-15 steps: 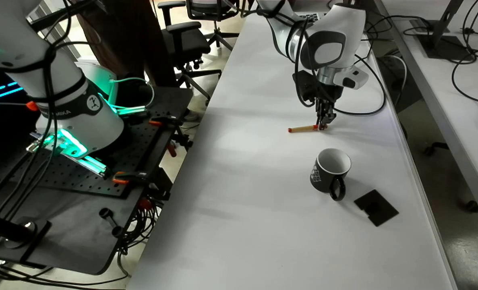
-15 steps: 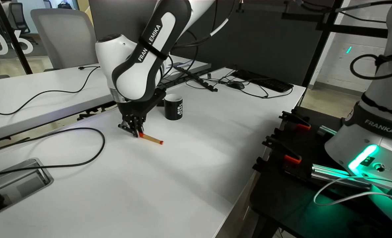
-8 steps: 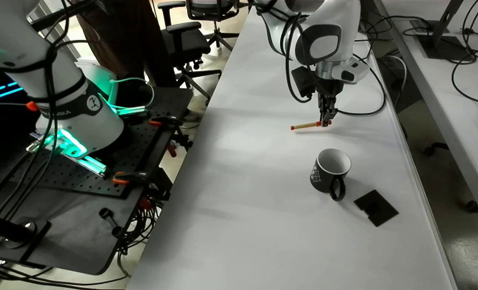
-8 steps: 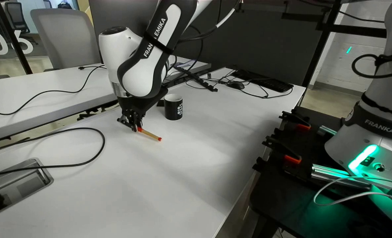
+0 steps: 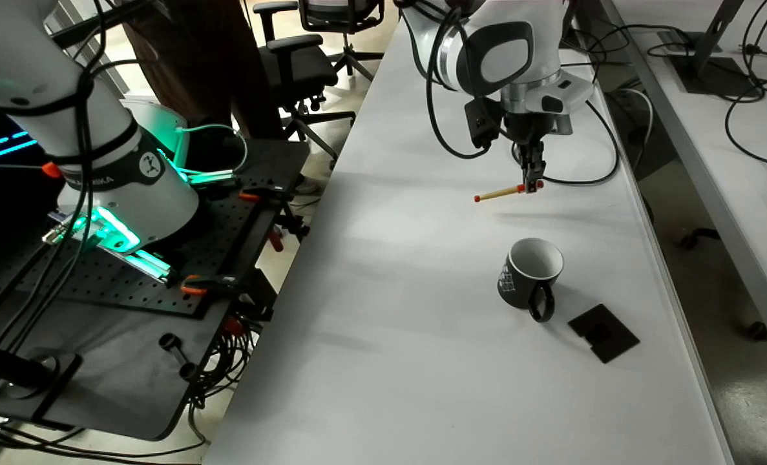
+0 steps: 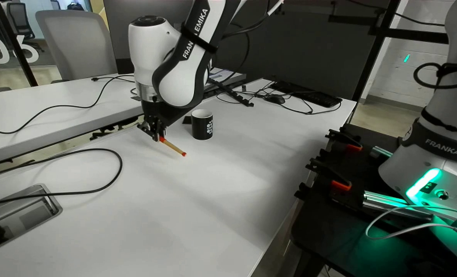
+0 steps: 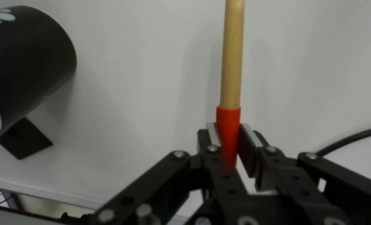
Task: Put the marker into the mug.
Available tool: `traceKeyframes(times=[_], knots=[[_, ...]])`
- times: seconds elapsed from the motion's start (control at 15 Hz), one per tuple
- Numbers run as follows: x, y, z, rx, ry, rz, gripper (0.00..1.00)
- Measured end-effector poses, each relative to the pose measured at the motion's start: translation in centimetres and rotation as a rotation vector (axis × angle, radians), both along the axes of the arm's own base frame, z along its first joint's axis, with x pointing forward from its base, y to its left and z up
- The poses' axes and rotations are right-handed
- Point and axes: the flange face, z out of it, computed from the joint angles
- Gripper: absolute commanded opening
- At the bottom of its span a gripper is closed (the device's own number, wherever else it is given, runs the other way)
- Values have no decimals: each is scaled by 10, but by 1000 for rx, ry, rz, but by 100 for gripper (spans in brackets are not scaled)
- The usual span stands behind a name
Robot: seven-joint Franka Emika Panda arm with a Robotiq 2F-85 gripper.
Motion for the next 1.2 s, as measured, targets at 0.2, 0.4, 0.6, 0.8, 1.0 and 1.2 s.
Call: traceKeyframes(times=[0.2,0.4,0.6,0.8,1.0,1.2], knots=[[-3,-6,13,27,-93,-16,6],[-6,-14,24,35,-167,-30,6],[-11,-19,30,45,-218,-51,6],[-17,-21,32,62,-247,-80,22],[-23,-20,30,73,-254,-96,22],[-23,-21,30,73,-257,-99,22]])
